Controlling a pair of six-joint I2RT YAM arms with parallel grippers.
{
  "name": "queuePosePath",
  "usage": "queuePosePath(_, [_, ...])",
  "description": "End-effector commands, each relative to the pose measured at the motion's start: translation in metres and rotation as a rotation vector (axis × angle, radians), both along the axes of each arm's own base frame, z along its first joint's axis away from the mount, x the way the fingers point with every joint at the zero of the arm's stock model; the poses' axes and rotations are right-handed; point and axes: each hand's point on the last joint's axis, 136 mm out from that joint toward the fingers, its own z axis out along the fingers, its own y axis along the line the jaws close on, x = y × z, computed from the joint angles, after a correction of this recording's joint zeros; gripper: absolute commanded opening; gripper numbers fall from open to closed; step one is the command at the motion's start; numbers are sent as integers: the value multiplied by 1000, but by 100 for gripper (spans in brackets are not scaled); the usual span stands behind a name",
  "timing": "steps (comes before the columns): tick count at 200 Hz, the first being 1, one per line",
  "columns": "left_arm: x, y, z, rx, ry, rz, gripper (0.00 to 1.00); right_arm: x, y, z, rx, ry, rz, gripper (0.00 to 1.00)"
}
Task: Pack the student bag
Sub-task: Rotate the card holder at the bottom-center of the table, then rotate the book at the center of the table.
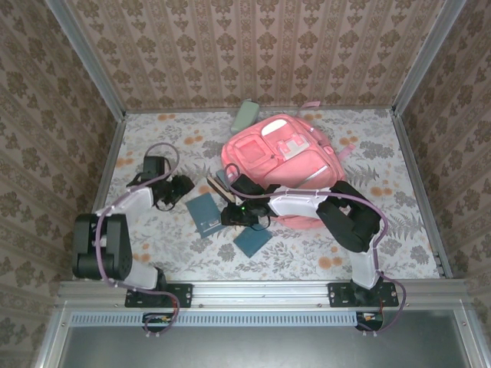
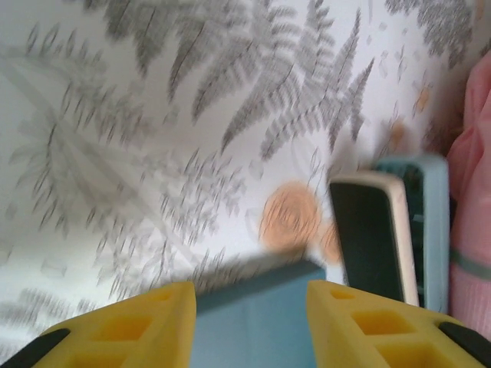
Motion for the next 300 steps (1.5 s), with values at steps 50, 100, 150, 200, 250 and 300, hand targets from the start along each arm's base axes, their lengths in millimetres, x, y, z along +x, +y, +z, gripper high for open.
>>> queuePosePath(50, [9, -8, -36, -10, 86, -54, 41, -19, 27, 8, 58, 62, 112, 40])
queuePosePath(100, [-35, -4, -50, -13, 140, -29, 39, -17, 23, -7, -3, 88, 92, 38])
queuePosePath(150, [-82, -7, -52, -61, 160, 0, 38, 9, 11, -12, -90, 31, 11, 41])
queuePosePath(200, [-122, -2, -45, -21, 164, 45, 41, 24, -1, 3, -161, -45, 19, 42])
queuePosePath(250, [-128, 8, -38, 20, 106, 61, 46, 4, -22, 11, -239, -26, -49, 43])
queuePosePath(300, [-122, 1, -45, 40, 121, -10, 48, -10, -14, -24, -245, 101, -95, 39])
